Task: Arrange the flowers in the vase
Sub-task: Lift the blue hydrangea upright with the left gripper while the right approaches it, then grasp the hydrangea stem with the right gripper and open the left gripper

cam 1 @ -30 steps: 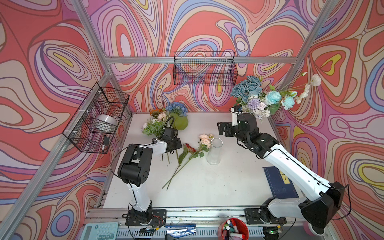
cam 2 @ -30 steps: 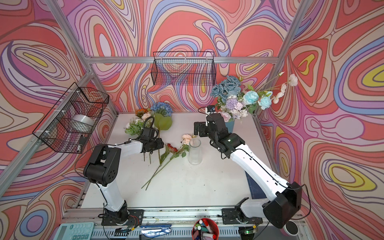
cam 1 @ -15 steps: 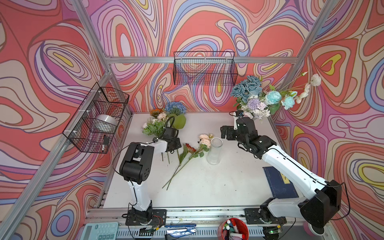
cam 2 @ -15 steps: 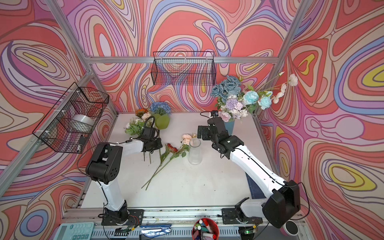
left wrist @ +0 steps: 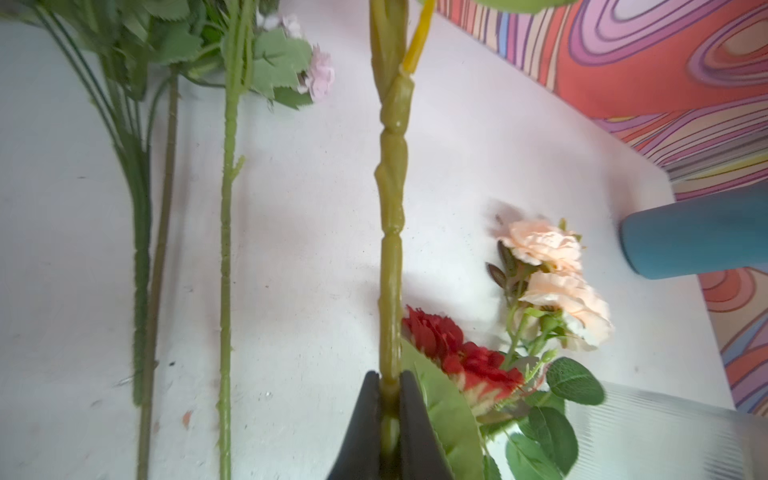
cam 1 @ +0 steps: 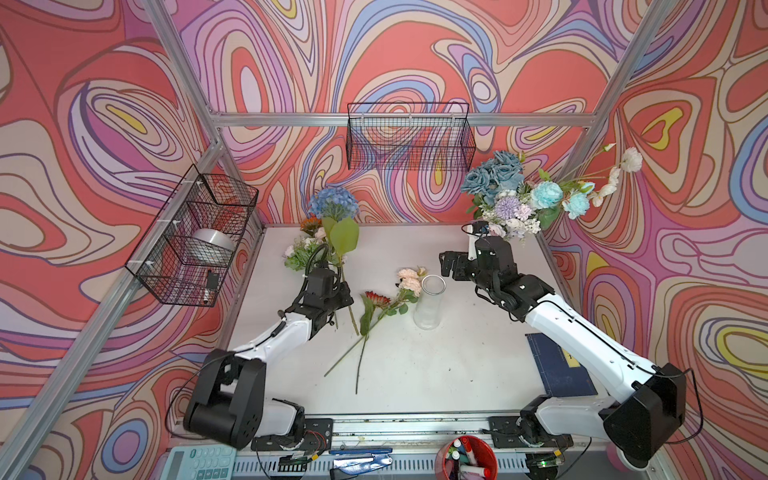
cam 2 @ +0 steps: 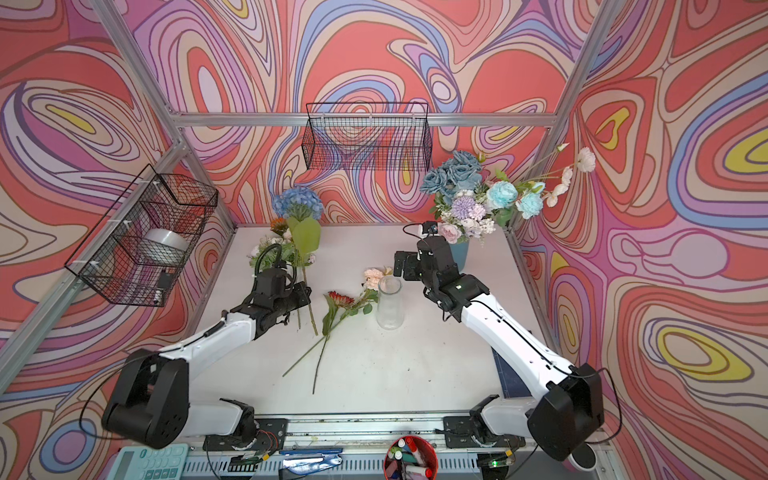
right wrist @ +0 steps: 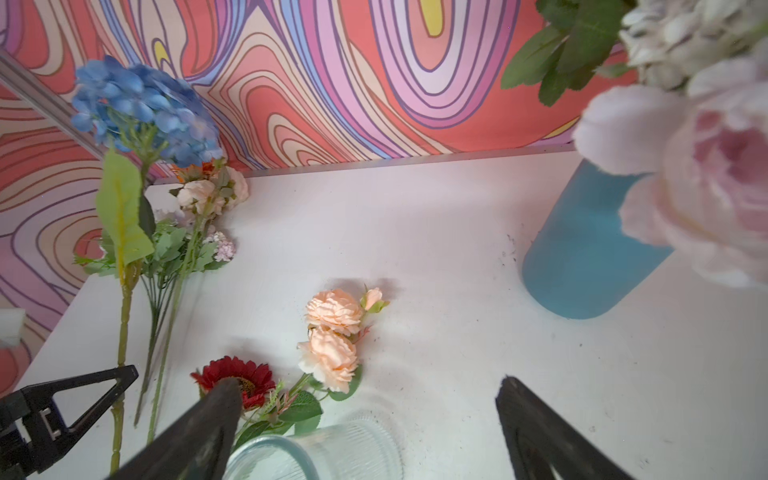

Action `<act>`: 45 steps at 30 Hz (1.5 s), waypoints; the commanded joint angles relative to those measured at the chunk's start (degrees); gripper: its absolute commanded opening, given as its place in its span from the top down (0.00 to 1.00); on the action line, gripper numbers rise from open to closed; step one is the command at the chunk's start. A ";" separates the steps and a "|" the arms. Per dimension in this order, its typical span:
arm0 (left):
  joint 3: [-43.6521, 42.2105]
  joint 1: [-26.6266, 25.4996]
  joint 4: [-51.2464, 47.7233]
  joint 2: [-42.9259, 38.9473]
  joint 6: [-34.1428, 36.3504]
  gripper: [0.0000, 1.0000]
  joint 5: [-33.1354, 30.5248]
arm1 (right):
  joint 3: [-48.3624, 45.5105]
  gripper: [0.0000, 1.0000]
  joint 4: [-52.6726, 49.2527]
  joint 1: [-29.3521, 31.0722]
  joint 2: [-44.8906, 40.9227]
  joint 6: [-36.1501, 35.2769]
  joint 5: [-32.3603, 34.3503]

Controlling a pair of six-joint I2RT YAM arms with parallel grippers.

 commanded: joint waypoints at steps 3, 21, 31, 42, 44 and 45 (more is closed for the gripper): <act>-5.37 -0.11 8.63 -13.43 -3.04 1.00 -3.08 | -0.41 0.06 7.86 -0.15 0.33 -2.25 -18.25; -5.50 -5.57 22.35 -22.82 8.81 1.00 13.20 | 17.02 0.27 11.65 9.78 14.44 -1.96 -42.19; -3.69 -12.93 24.03 -19.46 11.65 1.00 13.11 | 15.54 0.49 18.53 10.53 15.77 2.22 -43.44; -3.35 -14.64 24.51 -18.21 12.93 1.00 14.11 | 14.97 0.81 19.49 10.65 17.46 4.43 -44.76; -3.35 -14.73 24.52 -18.39 13.07 1.00 14.04 | 14.89 0.89 19.45 10.59 17.35 4.38 -44.76; -3.31 -14.73 24.39 -18.52 13.11 1.00 14.04 | 14.83 0.91 19.40 10.58 17.27 4.44 -44.76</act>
